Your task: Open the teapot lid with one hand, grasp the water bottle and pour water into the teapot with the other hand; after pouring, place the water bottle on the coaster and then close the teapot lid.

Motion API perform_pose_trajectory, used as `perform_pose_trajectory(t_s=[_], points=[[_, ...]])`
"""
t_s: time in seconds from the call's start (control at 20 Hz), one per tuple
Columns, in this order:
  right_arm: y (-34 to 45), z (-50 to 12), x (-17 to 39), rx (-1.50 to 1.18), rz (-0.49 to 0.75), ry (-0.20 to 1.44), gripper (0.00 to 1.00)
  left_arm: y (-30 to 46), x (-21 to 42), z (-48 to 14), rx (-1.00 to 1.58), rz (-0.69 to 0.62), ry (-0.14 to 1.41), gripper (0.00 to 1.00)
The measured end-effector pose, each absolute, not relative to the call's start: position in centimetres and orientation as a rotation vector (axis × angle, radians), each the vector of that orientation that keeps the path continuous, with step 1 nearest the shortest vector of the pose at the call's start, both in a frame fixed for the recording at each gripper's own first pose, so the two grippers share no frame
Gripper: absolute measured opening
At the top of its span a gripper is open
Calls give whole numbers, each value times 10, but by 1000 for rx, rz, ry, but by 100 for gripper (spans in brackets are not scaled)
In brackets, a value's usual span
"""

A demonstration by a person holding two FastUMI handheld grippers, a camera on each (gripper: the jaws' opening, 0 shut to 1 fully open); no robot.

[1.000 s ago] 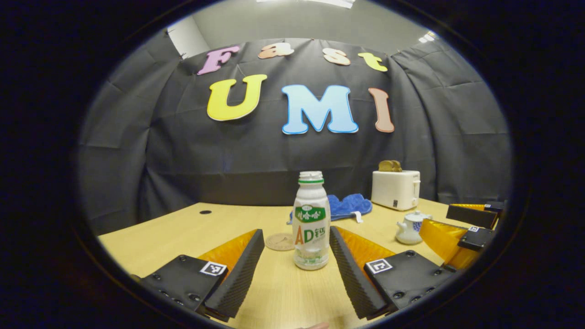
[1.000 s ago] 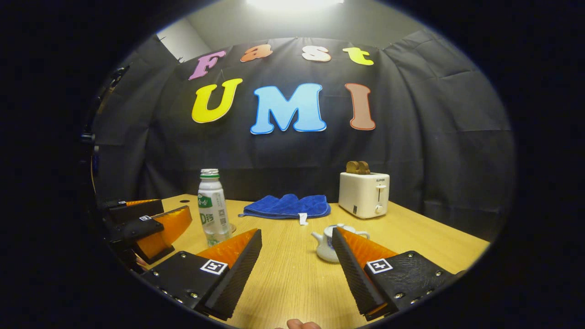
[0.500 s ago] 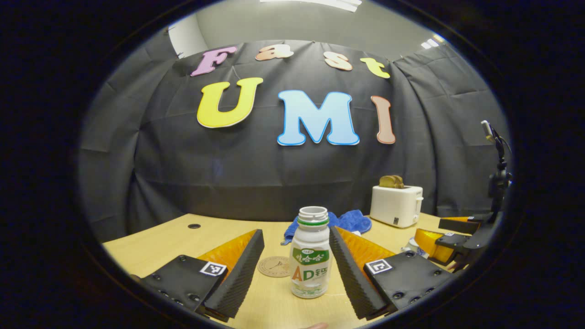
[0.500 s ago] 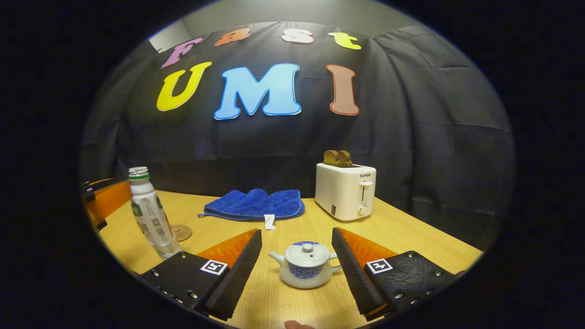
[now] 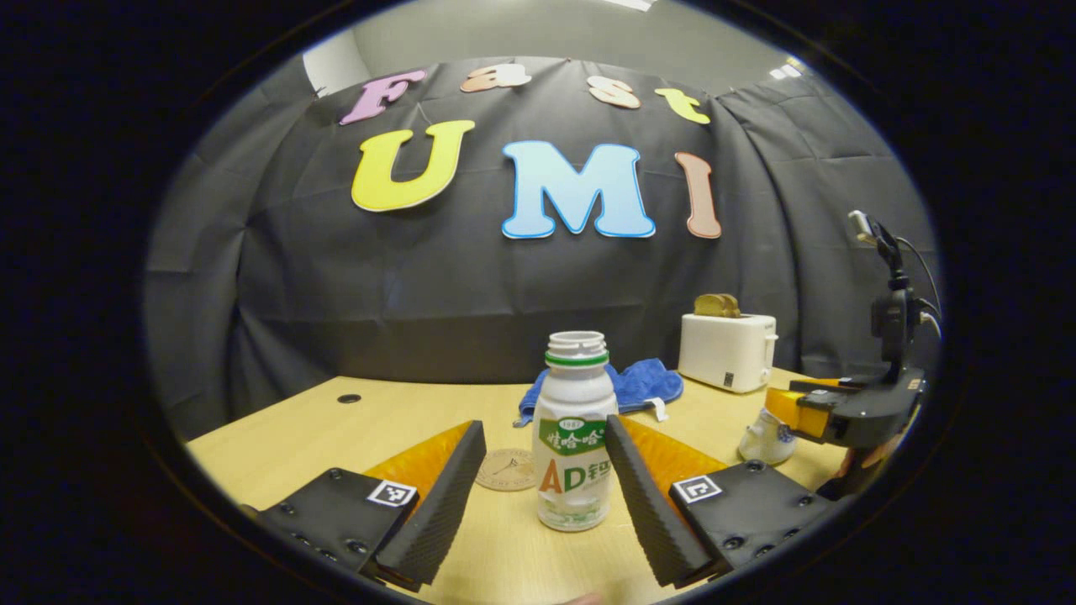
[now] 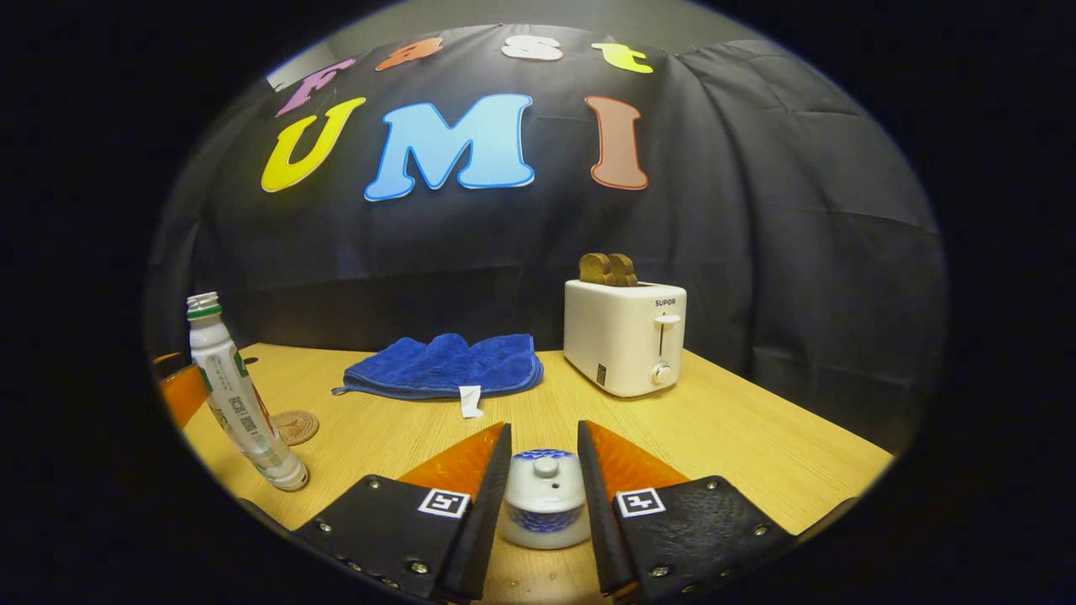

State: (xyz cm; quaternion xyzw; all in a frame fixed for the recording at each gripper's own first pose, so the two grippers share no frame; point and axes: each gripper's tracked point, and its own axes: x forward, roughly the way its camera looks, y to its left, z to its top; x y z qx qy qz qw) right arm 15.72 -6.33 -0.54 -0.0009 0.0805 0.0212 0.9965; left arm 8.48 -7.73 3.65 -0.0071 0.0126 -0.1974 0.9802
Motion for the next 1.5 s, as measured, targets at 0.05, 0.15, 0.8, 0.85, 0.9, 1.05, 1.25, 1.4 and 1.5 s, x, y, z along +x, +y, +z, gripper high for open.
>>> perform_pose_trajectory(t_s=[0.05, 0.15, 0.8, 0.85, 0.9, 1.05, 1.25, 1.4, 1.5], points=[[-65, -10, 157, 4, 45, 178, 49, -77, 82, 34, -18, -399, 27, 100], [-64, -6, 153, 18, 47, 175, 49, -74, 81, 32, 0, -388, 26, 100], [-59, 25, 140, -93, 63, 47, 3, -79, 85, 17, 15, -393, 53, 100], [-56, 34, 134, -95, 68, 14, 3, -81, 87, 16, 13, -394, 55, 100], [-50, 39, 128, -100, 82, -10, 3, -83, 87, 14, 16, -394, 58, 100], [-33, 45, 116, -132, 121, -48, 3, -93, 89, 9, 35, -398, 73, 100], [-19, 41, 108, -144, 169, -45, 3, -99, 105, -4, 41, -395, 112, 100], [-21, 42, 105, -131, 173, -48, 3, -107, 122, -14, 13, -405, 158, 100], [-24, 44, 105, -120, 171, -52, 4, -110, 131, -11, 40, -396, 143, 100]])
